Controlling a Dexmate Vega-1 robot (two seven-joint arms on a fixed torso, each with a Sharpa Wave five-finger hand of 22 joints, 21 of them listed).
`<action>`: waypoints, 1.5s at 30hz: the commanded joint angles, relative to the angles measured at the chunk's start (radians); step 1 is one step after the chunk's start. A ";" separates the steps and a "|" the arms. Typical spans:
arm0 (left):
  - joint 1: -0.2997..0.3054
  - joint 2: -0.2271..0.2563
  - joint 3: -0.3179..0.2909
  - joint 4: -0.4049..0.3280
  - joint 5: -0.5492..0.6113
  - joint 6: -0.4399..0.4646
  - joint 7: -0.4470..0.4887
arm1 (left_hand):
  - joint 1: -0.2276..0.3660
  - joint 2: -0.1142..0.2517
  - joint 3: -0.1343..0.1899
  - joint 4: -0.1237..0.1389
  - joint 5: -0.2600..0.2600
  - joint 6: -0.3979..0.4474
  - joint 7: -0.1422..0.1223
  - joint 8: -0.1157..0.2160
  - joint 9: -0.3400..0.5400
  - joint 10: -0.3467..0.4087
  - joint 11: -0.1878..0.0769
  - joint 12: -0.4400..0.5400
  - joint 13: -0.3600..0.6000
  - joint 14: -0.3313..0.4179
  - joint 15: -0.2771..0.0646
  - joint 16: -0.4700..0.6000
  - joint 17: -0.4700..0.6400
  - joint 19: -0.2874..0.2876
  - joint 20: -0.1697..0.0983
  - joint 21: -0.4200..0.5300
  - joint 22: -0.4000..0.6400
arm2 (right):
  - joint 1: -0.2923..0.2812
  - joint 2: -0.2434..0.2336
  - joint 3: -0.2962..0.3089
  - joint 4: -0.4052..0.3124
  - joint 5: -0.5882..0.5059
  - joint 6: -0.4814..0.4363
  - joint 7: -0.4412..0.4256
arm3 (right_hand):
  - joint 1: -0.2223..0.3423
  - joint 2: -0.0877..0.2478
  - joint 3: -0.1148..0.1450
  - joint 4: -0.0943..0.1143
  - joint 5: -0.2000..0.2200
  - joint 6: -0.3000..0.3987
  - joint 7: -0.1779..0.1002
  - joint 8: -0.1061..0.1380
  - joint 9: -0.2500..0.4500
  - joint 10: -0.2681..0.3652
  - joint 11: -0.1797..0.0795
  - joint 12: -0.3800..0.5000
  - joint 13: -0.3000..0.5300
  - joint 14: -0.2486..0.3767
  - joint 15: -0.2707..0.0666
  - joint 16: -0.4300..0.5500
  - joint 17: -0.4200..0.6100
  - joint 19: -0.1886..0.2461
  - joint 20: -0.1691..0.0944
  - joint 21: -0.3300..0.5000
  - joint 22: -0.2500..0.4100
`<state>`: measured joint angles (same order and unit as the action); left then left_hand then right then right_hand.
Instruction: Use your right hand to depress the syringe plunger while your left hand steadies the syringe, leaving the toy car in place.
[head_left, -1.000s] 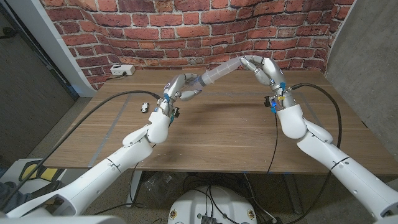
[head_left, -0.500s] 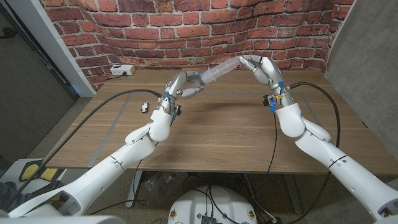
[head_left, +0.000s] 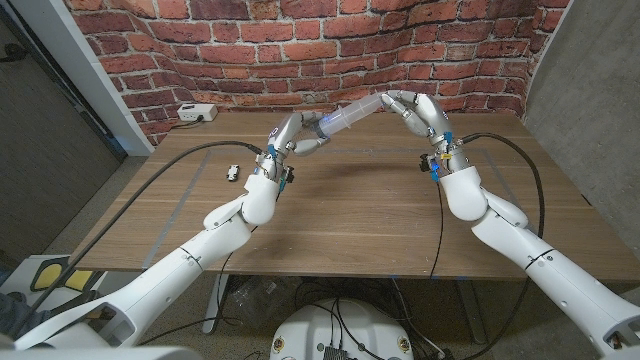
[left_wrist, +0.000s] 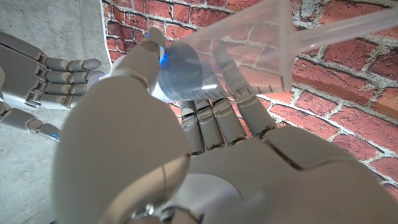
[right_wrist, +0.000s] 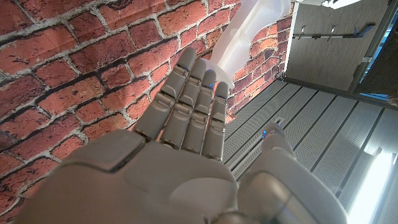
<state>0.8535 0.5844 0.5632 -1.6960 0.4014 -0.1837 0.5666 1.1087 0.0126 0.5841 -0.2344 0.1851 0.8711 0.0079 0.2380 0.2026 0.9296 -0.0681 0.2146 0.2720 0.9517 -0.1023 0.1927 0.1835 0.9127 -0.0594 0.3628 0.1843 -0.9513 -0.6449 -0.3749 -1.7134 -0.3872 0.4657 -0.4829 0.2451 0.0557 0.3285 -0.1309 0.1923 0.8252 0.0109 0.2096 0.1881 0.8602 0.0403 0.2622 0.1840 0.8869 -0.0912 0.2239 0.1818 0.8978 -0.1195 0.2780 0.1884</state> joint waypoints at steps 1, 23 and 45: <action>-0.001 -0.003 0.000 -0.005 0.003 -0.014 -0.002 | 0.051 0.099 0.096 0.088 0.007 0.088 0.004 0.006 0.004 0.059 -0.045 0.003 0.004 0.047 -0.057 0.006 0.006 0.006 -0.007 0.007 0.001 | -0.006 -0.003 -0.005 -0.011 -0.002 -0.009 0.004 | 0.007 0.003 0.005 0.000 -0.003 0.010 -0.002 0.006 0.002 0.020 0.001 -0.002 0.003 0.009 -0.004 -0.003 0.003 0.012 0.001 -0.002 0.003; 0.007 -0.010 -0.004 -0.005 -0.003 -0.037 0.000 | 0.049 0.099 0.100 0.087 0.008 0.091 0.005 0.004 0.005 0.061 -0.045 0.002 0.007 0.049 -0.057 0.006 0.006 0.007 -0.007 0.010 0.001 | -0.009 0.005 -0.025 -0.005 0.013 -0.012 0.019 | 0.007 0.005 0.006 0.001 -0.004 0.018 0.000 0.001 0.002 0.024 -0.004 -0.011 0.003 0.011 -0.001 -0.011 0.004 0.013 0.002 -0.006 0.004; 0.009 -0.011 -0.006 -0.010 0.004 -0.040 0.001 | 0.047 0.099 0.103 0.088 0.008 0.092 0.005 0.001 0.005 0.062 -0.048 0.000 0.008 0.049 -0.061 0.006 0.007 0.005 -0.006 0.013 0.001 | 0.001 0.007 -0.044 0.003 0.025 -0.004 0.045 | 0.007 0.009 0.009 0.003 -0.004 0.030 -0.003 0.000 0.002 0.032 -0.005 -0.017 0.003 0.020 -0.002 -0.014 0.004 0.017 0.003 -0.009 0.005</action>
<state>0.8602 0.5739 0.5586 -1.7023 0.4013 -0.2239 0.5673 1.1086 0.0126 0.5883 -0.2387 0.1883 0.8954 0.0075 0.2300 0.2022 0.9379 -0.0661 0.2119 0.2761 0.9517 -0.1023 0.1932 0.1887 0.9127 -0.0594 0.3674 0.1842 -0.9544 -0.6409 -0.4091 -1.7142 -0.3724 0.4550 -0.4516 0.2453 0.0559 0.3285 -0.1310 0.1885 0.8438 0.0108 0.2061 0.1883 0.8820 0.0369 0.2465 0.1859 0.8990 -0.0891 0.2091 0.1839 0.9089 -0.1160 0.2699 0.1883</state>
